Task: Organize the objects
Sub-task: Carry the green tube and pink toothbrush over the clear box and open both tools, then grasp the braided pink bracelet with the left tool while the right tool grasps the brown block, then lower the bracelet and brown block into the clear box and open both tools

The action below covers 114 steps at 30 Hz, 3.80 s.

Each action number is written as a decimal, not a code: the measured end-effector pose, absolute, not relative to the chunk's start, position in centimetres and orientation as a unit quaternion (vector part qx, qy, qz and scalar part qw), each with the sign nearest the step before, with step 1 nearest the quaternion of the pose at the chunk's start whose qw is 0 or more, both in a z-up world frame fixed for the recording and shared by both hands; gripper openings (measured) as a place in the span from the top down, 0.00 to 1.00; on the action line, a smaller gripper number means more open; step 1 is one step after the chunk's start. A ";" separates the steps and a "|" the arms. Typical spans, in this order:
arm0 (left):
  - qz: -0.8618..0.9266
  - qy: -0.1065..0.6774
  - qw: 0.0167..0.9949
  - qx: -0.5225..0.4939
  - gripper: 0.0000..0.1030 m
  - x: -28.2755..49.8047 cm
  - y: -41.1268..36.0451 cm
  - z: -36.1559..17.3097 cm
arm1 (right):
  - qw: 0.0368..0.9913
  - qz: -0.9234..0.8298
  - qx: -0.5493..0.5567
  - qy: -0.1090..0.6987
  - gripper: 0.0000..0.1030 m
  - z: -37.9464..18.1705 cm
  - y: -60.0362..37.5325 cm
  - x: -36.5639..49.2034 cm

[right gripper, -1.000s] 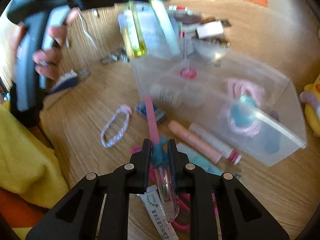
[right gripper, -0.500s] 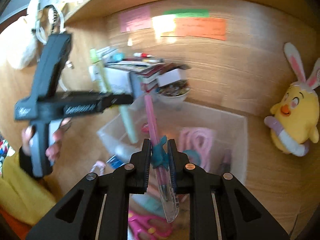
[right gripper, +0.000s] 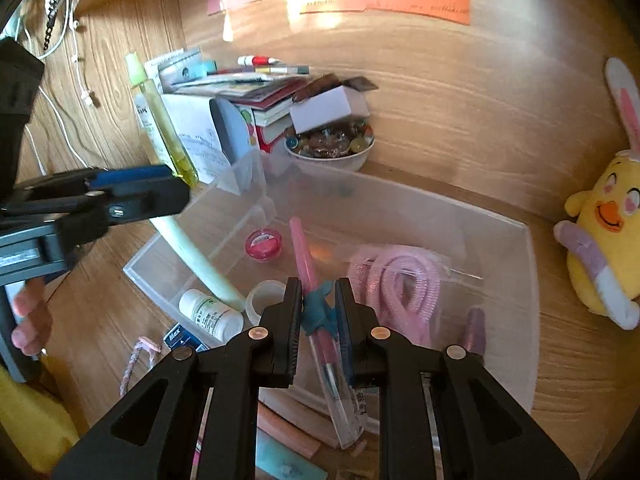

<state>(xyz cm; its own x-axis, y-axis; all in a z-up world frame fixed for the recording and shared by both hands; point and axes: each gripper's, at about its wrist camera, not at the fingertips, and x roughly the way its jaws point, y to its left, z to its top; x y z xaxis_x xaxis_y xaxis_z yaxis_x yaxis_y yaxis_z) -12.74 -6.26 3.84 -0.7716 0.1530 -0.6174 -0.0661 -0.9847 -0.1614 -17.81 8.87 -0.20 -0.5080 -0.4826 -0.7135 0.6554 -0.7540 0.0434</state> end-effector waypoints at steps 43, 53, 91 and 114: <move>0.882 -0.052 0.006 -0.468 0.08 -6.7 -5.2 -5.8 | 0.268 -0.855 0.431 0.107 0.45 -4.5 17.2 -10.8; 0.891 -0.040 -0.003 -0.452 0.48 -5.8 -5.4 -5.5 | 0.265 -0.856 0.431 0.104 0.66 -4.7 17.7 -11.3; 0.947 -0.075 0.072 -0.306 0.81 -8.7 -2.5 4.6 | 0.282 -0.910 0.300 0.052 0.79 4.5 17.9 -12.1; 0.933 -0.069 0.054 -0.349 0.81 -14.0 -1.8 1.6 | 0.260 -0.893 0.362 0.061 0.79 0.7 15.8 -18.1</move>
<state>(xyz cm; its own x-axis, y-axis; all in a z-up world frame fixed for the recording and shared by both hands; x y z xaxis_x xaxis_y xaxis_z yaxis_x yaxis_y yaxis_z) -13.99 -1.84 1.65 -0.7505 0.1483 -0.6441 -0.0526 -0.9848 -0.1656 -18.14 15.83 0.67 -0.6018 -0.4200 -0.6792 0.5090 -0.8571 0.0790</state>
